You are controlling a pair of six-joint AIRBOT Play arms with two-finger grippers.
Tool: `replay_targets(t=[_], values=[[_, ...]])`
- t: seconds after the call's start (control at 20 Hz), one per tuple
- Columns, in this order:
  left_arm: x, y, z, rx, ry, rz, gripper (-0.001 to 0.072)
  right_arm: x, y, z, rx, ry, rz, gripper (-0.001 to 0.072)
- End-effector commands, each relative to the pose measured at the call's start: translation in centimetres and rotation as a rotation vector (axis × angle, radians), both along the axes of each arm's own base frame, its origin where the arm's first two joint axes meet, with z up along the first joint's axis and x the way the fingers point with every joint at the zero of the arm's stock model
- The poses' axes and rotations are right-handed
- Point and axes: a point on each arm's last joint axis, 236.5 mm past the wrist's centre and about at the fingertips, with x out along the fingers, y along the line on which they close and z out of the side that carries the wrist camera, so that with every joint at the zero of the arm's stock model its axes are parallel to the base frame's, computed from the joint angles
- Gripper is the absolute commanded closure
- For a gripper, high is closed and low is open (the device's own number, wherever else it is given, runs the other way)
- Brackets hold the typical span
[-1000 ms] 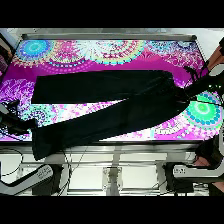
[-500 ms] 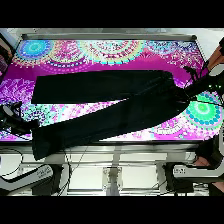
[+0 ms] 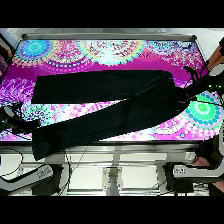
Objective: Fold the clothes and pants, and hang the long-sleeved shirts on hangers.
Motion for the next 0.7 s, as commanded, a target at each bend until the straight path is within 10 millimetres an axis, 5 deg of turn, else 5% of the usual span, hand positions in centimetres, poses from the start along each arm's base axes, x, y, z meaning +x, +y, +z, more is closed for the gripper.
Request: replay_targets(t=[0.0, 0.3, 0.4, 0.65], values=[[1.6, 1.0, 2.7, 0.048, -0.081, 0.022, 0.0669, 0.0, 0.0, 0.0, -0.002, -0.003, 0.001, 0.0696], [9.9, 6.4, 19.4, 0.292, -0.562, 0.140, 0.0669, 1.7, -2.5, -0.7, -0.107, -0.068, -0.030, 0.0696], [10.6, 6.8, 21.1, 0.307, -0.595, 0.140, 0.0669, 2.2, -2.8, -0.7, -0.117, -0.087, -0.037, 0.0696], [9.6, 6.5, 20.4, 0.285, -0.550, 0.163, 0.0669, 3.3, -3.4, -0.7, -0.140, -0.132, -0.054, 0.0696]])
